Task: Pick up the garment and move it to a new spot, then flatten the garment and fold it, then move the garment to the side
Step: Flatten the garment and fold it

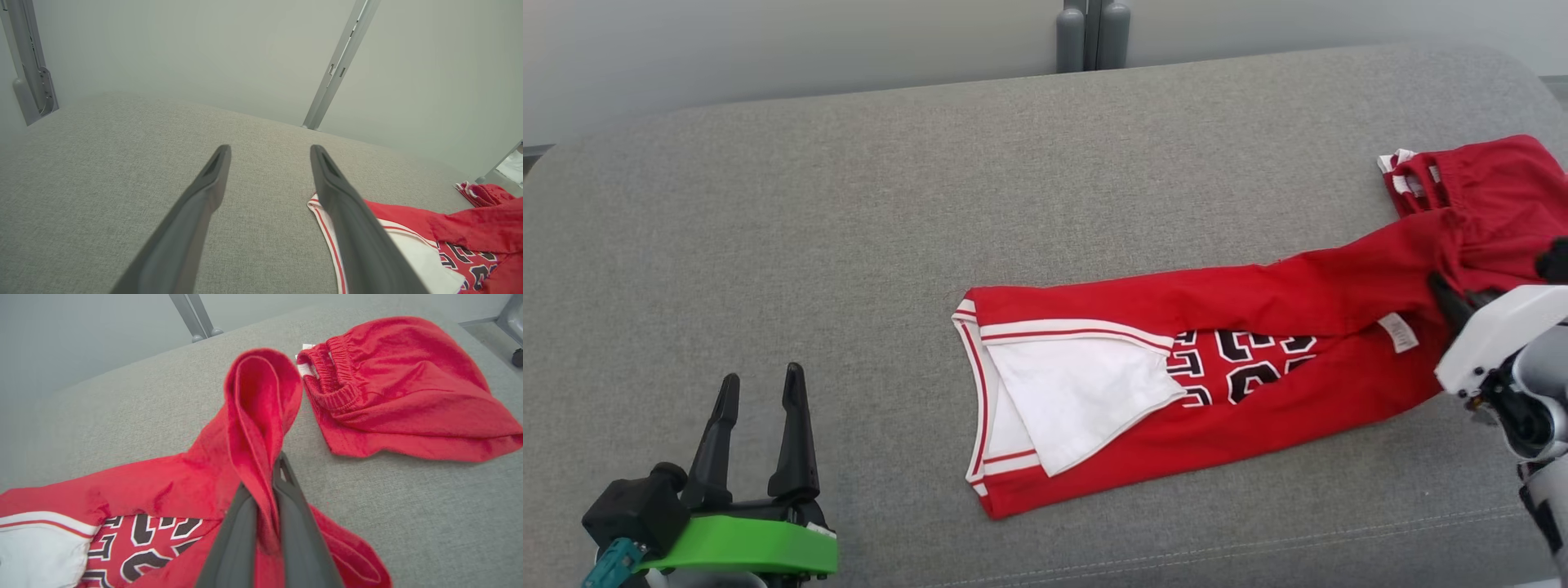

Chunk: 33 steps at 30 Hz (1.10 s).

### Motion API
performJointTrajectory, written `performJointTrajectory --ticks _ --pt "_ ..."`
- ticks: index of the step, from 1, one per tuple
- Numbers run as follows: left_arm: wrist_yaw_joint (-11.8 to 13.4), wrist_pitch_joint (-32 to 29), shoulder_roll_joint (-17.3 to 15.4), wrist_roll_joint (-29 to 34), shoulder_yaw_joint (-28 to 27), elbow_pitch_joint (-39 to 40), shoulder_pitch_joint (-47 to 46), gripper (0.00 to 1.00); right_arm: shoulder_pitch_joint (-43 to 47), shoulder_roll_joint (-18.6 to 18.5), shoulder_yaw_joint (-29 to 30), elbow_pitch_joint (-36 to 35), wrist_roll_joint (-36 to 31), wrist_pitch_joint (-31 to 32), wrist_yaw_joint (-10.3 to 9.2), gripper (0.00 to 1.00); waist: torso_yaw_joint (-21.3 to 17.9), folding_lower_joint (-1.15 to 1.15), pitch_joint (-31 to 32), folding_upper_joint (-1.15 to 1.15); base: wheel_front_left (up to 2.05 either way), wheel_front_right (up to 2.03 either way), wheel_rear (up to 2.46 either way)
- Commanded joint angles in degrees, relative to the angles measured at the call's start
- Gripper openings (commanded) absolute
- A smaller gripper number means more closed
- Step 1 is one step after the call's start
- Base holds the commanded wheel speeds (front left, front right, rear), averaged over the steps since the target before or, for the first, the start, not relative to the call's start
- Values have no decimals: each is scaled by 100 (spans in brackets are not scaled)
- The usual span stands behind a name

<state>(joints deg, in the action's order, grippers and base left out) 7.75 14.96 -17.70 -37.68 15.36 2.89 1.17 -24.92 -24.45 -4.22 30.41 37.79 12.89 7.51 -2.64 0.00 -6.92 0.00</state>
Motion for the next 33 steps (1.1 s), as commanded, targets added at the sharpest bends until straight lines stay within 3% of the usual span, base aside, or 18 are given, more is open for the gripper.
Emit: performJointTrajectory --ticks 1,10,17,25,33 --pt "-13 23 4 9 -8 -27 1 100 183 127 -82 -410 184 159 -5 0 -70 0 43 0 0 0 0" --pt "-49 23 45 -4 11 -41 5 100 677 643 -374 -1790 419 712 -2 0 -137 0 132 0 0 0 0" --pt "-119 23 112 -22 -21 -9 -41 100 751 1367 -647 -2223 201 898 -2 0 3 0 186 0 0 0 0" --pt "-218 24 207 30 -12 -69 -47 100 706 2026 -1037 -1747 -130 714 -2 0 347 0 224 0 0 0 0" --pt "-317 22 314 85 73 -156 -132 100 244 2151 -1550 -660 344 56 -2 0 714 0 178 0 0 0 0"
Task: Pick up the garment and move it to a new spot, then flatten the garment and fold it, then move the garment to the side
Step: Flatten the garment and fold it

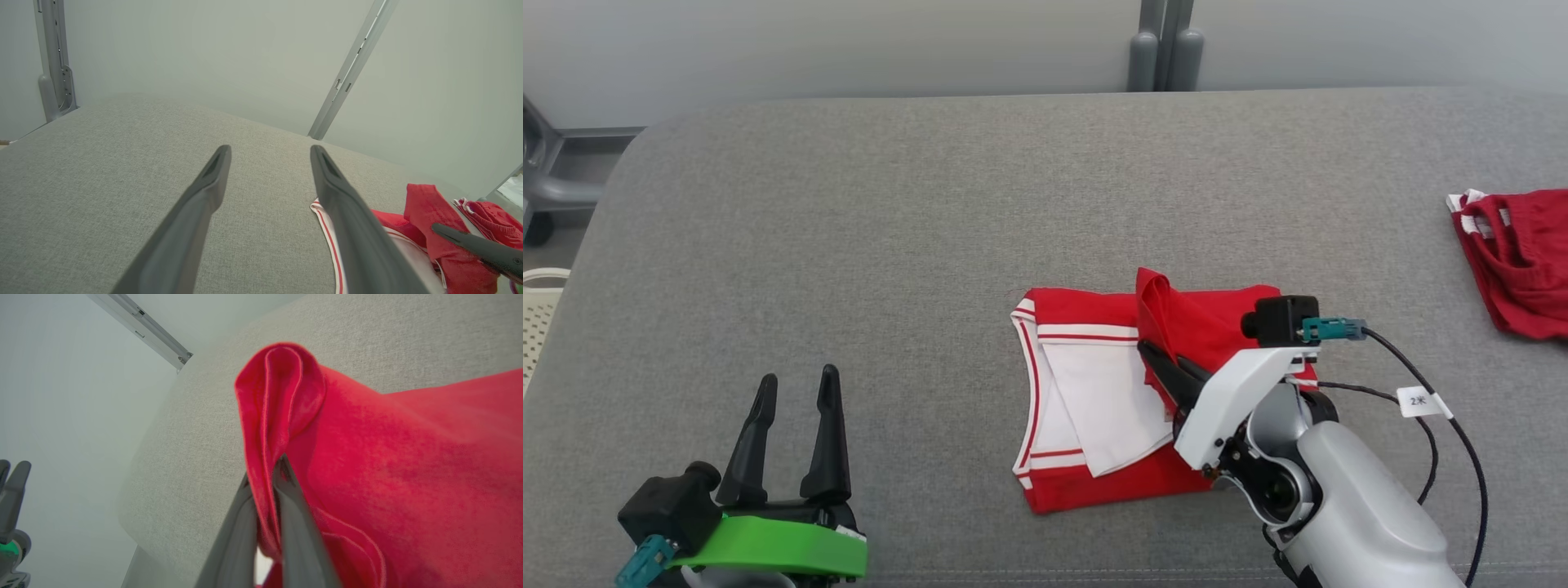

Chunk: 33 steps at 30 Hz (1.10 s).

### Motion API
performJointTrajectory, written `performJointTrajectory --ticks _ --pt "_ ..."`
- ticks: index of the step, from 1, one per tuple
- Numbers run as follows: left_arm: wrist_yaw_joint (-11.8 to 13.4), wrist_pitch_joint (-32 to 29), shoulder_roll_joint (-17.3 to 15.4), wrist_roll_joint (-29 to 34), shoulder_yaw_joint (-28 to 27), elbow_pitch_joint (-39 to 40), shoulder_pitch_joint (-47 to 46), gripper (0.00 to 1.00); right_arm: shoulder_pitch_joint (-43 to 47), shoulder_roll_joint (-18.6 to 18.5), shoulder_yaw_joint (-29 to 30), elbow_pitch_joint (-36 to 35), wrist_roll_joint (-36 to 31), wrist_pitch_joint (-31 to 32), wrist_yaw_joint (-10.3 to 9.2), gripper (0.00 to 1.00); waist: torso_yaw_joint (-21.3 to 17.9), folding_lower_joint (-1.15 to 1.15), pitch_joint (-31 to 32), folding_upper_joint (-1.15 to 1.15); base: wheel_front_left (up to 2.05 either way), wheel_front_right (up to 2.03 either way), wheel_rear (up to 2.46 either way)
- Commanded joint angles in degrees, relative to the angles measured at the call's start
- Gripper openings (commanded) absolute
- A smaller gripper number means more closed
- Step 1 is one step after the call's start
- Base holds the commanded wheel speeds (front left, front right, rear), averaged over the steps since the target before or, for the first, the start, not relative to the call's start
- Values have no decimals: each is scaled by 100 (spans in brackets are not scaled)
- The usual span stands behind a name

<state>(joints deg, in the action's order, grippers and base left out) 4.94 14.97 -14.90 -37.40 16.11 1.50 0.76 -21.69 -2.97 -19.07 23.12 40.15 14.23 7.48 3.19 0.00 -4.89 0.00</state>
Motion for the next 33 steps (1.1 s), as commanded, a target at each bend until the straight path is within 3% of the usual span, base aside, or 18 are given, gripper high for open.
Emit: performJointTrajectory --ticks 1,13,26,30,31,32,33 --pt "-40 20 44 54 13 -32 -105 100 -165 2 -166 184 225 -182 2 0 176 0 -30 0 0 0 0" --pt "-137 22 142 66 80 -199 -141 100 -932 -3 -1242 1648 1166 -938 2 0 529 0 -18 0 0 0 0" --pt "-194 22 211 89 70 -284 -175 100 -1520 -1 -2259 2582 2223 -1285 2 0 613 0 12 0 0 0 0" --pt "-204 22 216 95 79 -302 -189 100 -1686 -1 -2628 2817 2559 -1407 2 39 630 0 12 0 0 0 0" --pt "-206 22 216 94 80 -305 -187 100 -1727 -1 -2714 2851 2643 -1434 2 55 634 0 13 0 0 0 0" --pt "-207 22 215 94 80 -311 -191 100 -1768 0 -2797 2878 2739 -1460 2 90 639 0 15 0 0 0 0" --pt "-208 22 213 96 77 -315 -197 100 -1806 0 -2882 2893 2836 -1503 2 100 640 0 18 0 0 0 0"
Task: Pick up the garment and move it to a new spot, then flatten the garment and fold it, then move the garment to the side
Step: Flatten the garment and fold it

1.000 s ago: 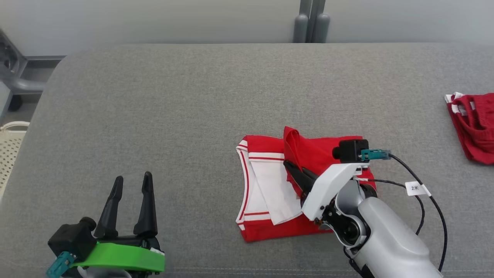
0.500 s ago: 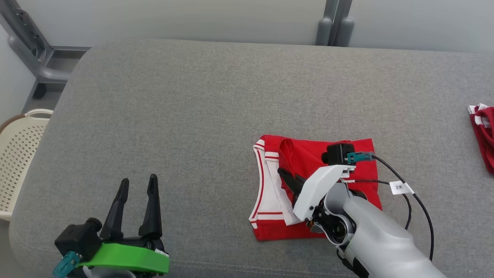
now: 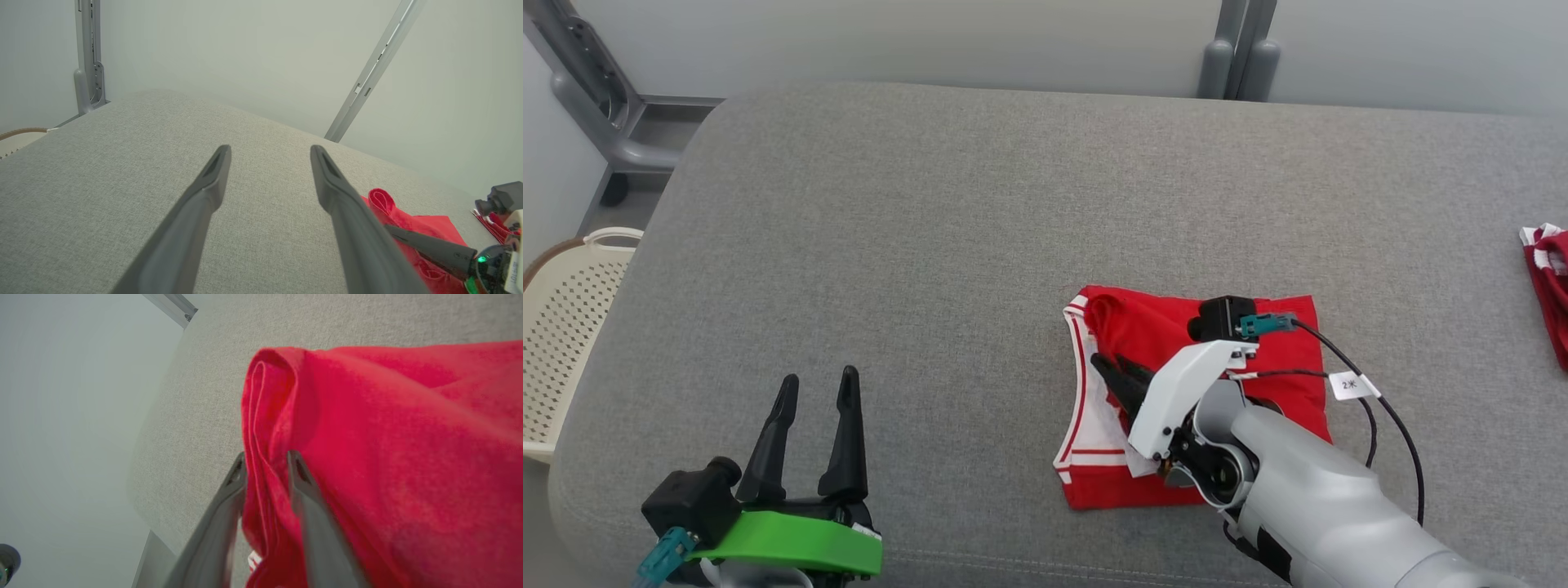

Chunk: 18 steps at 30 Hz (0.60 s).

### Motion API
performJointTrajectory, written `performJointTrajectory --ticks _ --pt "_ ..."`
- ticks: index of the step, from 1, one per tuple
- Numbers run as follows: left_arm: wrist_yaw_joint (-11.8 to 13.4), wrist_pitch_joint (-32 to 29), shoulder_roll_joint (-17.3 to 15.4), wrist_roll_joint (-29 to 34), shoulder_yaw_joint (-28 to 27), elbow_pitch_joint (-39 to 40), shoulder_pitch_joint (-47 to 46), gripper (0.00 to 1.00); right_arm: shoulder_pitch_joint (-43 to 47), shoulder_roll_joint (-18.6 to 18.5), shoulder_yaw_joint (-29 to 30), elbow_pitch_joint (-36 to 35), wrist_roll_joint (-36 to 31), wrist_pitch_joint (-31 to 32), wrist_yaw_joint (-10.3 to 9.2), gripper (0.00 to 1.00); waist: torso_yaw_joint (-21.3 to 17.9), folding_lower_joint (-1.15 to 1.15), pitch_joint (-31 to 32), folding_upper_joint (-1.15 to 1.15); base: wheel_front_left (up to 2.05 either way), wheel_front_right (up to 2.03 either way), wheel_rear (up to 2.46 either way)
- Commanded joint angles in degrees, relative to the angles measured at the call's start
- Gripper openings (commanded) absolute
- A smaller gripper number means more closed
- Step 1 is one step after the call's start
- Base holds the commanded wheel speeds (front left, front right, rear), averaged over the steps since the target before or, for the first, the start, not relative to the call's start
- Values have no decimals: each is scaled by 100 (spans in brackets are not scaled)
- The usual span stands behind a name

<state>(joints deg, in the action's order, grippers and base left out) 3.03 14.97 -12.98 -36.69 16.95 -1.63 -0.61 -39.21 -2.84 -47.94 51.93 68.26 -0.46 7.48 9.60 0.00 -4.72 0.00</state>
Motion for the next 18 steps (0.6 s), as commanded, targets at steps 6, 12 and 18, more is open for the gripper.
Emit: performJointTrajectory --ticks 6,12,18 --pt "32 22 6 29 -29 11 -9 100 -341 -14 -483 -69 517 -229 2 100 -59 0 32 0 0 0 0" --pt "53 22 -14 44 -33 63 41 100 -766 -19 -806 -261 826 -575 2 100 -214 0 62 0 0 0 0" --pt "65 0 -28 73 40 119 73 100 -1200 -34 -931 190 343 -1189 2 100 -377 0 82 0 0 0 0"
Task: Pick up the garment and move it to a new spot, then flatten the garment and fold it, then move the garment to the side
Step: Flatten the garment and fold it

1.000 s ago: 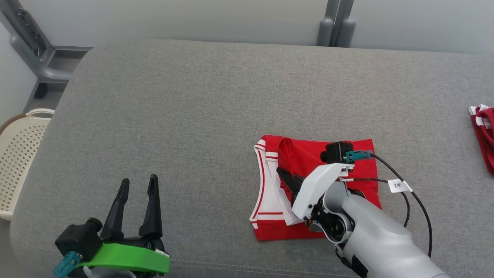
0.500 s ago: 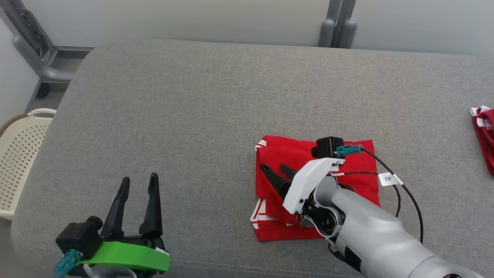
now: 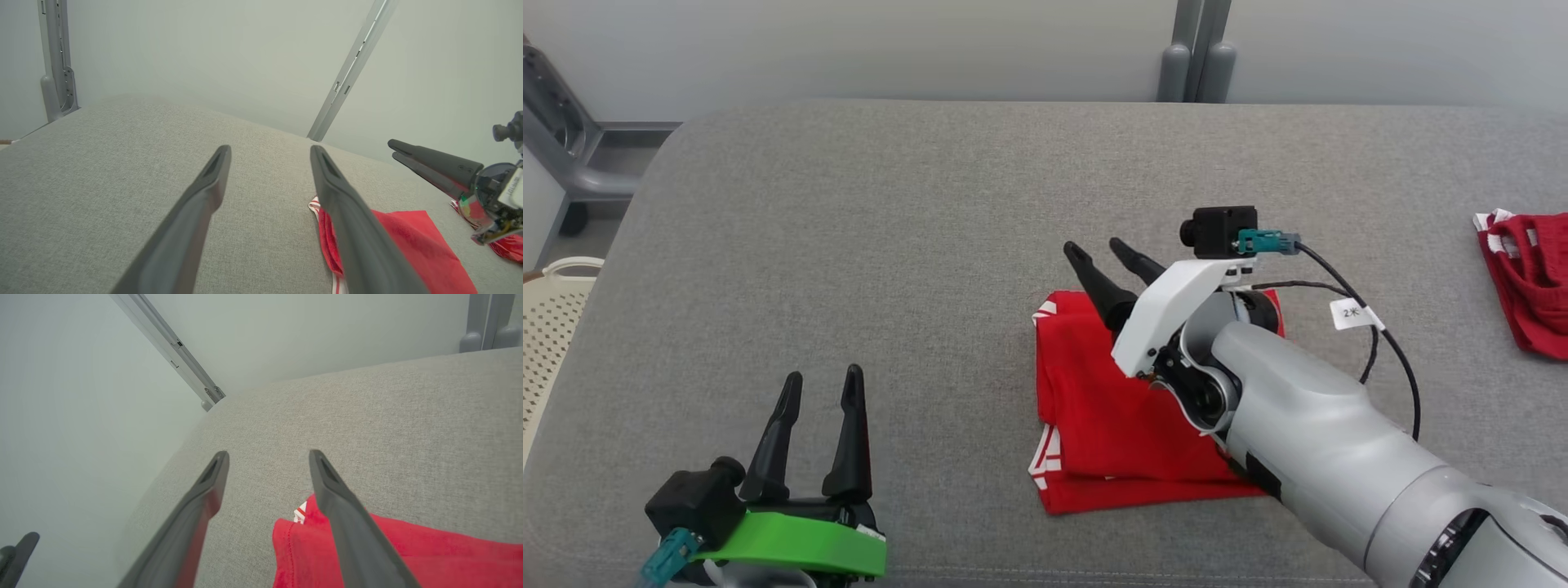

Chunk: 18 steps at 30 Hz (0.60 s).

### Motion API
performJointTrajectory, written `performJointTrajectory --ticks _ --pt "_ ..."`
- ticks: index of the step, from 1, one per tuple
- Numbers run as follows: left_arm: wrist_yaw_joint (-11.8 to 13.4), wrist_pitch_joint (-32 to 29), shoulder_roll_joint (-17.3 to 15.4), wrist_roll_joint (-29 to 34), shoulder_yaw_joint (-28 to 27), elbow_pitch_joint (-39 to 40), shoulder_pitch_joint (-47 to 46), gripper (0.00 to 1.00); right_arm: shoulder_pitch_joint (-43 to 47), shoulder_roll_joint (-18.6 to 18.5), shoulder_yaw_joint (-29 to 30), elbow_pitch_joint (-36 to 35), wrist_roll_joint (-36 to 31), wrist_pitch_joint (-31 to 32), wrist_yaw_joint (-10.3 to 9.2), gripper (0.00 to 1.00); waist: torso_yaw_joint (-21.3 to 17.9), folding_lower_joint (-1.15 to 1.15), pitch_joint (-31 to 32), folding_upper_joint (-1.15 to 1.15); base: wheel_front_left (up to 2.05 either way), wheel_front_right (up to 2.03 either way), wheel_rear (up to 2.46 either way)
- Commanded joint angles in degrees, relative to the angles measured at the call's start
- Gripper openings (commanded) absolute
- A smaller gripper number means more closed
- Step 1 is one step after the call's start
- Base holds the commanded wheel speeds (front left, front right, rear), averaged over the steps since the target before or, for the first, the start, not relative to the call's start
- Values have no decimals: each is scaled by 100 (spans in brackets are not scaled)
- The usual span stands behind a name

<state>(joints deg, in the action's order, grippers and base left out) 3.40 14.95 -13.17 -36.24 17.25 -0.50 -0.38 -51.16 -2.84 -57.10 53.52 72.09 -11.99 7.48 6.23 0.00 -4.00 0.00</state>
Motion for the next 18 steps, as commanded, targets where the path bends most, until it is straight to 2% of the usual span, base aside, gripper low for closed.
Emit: performJointTrajectory --ticks 1,6,7,8,9,12,18 --pt "29 -5 -6 35 25 15 53 100 -37 -98 -11 87 -124 -93 2 100 -62 0 16 0 0 0 0" --pt "38 -43 5 58 90 36 86 100 184 -650 60 74 -288 -192 2 100 -188 0 39 0 0 0 0" --pt "38 -43 5 58 90 36 86 100 184 -650 60 74 -288 -192 2 100 -188 0 39 0 0 0 0" --pt "47 -46 6 64 103 41 91 100 241 -796 52 30 -307 -196 2 100 -219 0 39 0 0 0 0" --pt "61 -56 10 65 126 52 80 100 346 -1093 37 -92 -334 -156 2 100 -272 0 29 0 0 0 0" --pt "75 -65 -11 88 148 81 73 100 523 -1549 9 -335 -340 -41 2 100 -353 0 -7 0 0 0 0" --pt "121 -81 -83 118 135 122 30 100 823 -2246 -81 -793 -355 373 2 100 -472 0 -99 0 0 0 0"
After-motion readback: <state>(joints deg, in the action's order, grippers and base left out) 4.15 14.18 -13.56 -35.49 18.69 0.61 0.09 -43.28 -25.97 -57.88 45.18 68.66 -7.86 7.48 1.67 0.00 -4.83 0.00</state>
